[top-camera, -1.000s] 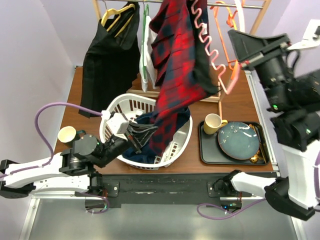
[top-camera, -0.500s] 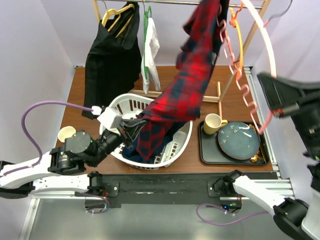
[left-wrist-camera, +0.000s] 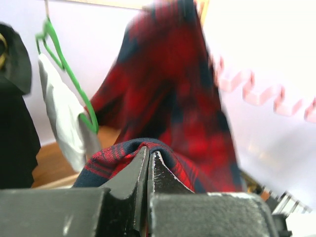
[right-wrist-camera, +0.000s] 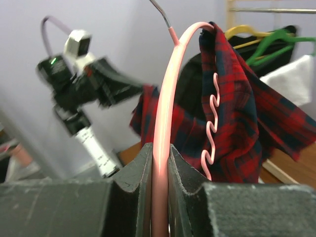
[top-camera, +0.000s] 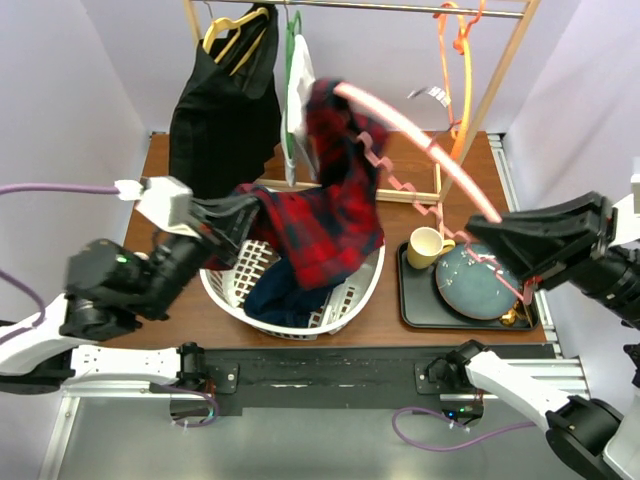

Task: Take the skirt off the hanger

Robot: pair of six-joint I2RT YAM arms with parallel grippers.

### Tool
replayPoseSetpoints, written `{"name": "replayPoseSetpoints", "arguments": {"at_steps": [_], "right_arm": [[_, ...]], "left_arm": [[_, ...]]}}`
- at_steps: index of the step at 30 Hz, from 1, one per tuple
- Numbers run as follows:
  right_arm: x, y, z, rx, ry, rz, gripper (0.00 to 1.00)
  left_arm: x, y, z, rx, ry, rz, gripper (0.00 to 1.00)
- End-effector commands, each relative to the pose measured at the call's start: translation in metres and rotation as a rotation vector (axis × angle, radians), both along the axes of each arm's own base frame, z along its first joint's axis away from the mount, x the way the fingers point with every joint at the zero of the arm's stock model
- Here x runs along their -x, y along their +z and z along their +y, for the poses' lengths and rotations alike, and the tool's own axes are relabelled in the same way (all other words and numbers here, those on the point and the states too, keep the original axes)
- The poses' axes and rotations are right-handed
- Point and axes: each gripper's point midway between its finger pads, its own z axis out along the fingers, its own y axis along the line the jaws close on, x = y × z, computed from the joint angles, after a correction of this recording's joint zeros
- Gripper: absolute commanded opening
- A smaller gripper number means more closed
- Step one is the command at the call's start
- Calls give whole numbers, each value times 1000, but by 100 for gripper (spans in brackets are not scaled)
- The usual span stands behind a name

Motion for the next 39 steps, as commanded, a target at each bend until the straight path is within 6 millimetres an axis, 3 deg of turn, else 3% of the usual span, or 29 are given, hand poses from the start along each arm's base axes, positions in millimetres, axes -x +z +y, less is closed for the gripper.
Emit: {"name": "replayPoseSetpoints", "arguments": {"at_steps": [1,5,9,10,12,13,15,16,19,23,27,29,30,33,35,39], "right_arm": [[59,23,11,22,254,-215,0],[47,16,9,45,200,-156,0],[13,-23,16,141,142,0,0],[2,-36,18,171,123,39,0],[-28,-58,13,222,4,121,0],[-37,-63,9,236,-42,145,0],[-56,-72,2,259,-135,195,0],[-59,-72,0,256,-156,205,0],[-64,-74,-2,252,-182,226,0],[-66,-84,4,276,-149,238,0],[-55,-89,22,273,-26,223,0],[-42,-88,28,261,51,206,0],[-41,-86,29,254,61,194,0],[-36,-84,29,256,75,185,0],[-32,-82,30,259,94,174,0],[-26,-78,33,252,132,160,0]], "left_arm": [[8,50,30,114,-14,-64,0],[6,53,34,117,6,-70,0],[-2,39,29,94,56,-57,0],[-6,23,21,49,77,-54,0],[-15,9,20,51,150,-34,0],[-20,-17,10,-26,177,-36,0],[-28,-27,5,-1,240,-36,0],[-32,-50,-3,-66,269,-40,0],[-48,-82,-17,-100,352,6,0],[-70,-110,-44,-116,249,87,0],[-91,-141,-45,-174,296,128,0],[-97,-164,-46,-208,306,182,0],[-102,-185,-40,-249,331,220,0],[-105,-229,-31,-270,350,317,0],[-101,-246,-34,-263,327,361,0],[-88,-303,-27,-312,321,475,0]]}}
